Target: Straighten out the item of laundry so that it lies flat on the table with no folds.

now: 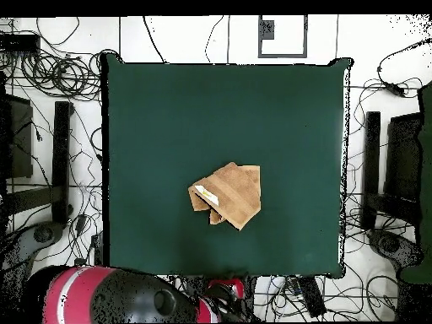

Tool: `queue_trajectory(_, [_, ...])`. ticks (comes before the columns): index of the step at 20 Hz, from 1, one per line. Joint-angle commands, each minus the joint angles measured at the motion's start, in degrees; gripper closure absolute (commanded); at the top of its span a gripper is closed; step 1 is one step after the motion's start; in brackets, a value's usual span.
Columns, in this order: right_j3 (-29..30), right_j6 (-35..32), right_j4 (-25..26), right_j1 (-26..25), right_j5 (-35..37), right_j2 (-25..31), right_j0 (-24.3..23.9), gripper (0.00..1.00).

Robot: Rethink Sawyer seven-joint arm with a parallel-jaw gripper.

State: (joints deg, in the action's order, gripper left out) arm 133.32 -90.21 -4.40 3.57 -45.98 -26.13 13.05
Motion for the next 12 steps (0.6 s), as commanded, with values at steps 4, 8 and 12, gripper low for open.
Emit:
queue_trajectory(4, [-5.99,-15.97,-18.19,2.50,6.81,10.81,6.04,0.00])
queue_trajectory(8, [-5.15,-18.06,-17.52,3.86,6.79,11.85,4.52,0.00])
queue_trajectory(12, [-4.17,-22.71,-18.21,3.70,3.11,13.13,3.29,0.00])
